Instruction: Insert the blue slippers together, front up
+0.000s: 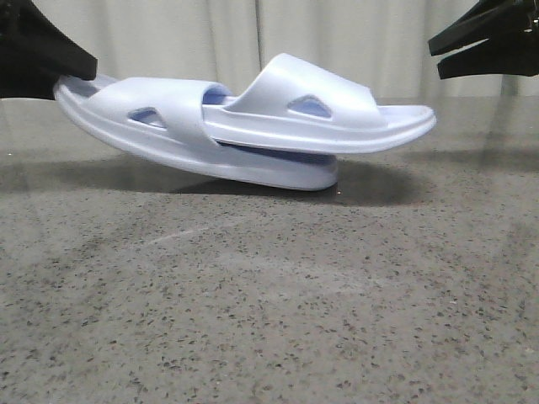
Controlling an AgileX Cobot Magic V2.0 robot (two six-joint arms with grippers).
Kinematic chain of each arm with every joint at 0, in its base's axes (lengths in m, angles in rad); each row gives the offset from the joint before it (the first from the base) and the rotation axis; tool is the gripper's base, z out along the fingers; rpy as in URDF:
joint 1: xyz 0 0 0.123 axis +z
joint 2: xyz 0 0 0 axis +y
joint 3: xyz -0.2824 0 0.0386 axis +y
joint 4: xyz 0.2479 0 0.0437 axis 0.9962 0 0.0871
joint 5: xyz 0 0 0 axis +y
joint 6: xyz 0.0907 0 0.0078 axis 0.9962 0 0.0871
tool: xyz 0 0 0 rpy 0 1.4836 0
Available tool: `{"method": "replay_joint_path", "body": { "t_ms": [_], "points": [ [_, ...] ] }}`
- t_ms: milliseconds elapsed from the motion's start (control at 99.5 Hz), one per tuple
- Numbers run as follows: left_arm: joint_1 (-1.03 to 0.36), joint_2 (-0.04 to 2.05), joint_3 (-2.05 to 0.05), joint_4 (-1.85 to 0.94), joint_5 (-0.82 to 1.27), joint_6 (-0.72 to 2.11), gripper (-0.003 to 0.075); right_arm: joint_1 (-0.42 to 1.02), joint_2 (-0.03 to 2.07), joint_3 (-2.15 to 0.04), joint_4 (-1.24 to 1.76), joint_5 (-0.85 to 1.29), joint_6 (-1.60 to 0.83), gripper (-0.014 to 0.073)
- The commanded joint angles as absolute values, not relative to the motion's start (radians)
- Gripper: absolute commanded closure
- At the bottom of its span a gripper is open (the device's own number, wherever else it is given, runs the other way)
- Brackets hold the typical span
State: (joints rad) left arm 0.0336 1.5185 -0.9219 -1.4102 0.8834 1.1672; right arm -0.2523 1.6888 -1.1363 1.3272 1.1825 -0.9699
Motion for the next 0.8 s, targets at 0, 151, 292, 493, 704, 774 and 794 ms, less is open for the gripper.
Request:
{"method": "replay_joint_path", "body": {
  "t_ms": [0,151,292,493,704,774,794],
  "points": [
    [0.063,1.478,-0.962,-1.445,0.917,1.183,0.0279,-0.258,1.642,-1.167,1.377,1.311,-0.972,0.0452],
    [0.126,1.474,-1.024,-1.395,1.002,1.183,0.0214,-0.258,1.632,-1.167,1.377,1.311,-0.972,0.0558],
    [0.163,1.455,-1.074,-1.388,1.083,1.178,0.0307,-0.258,1.585,-1.167,1.370,1.279,-0.974,0.0682],
    [0.164,1.358,-1.078,-1.366,1.023,1.199,0.0702,-0.254,1.444,-1.165,1.264,1.134,-0.988,0.0671],
    [0.084,1.191,-1.066,-1.310,0.737,1.204,0.0705,-0.191,1.248,-1.075,1.200,0.875,-0.996,0.0671],
    [0.032,1.130,-1.041,-1.279,0.594,1.204,0.0705,-0.149,1.181,-1.017,1.173,0.775,-0.996,0.0671],
    [0.014,1.112,-1.030,-1.277,0.549,1.204,0.0705,-0.134,1.159,-0.997,1.165,0.740,-0.996,0.0671]
  ]
}}
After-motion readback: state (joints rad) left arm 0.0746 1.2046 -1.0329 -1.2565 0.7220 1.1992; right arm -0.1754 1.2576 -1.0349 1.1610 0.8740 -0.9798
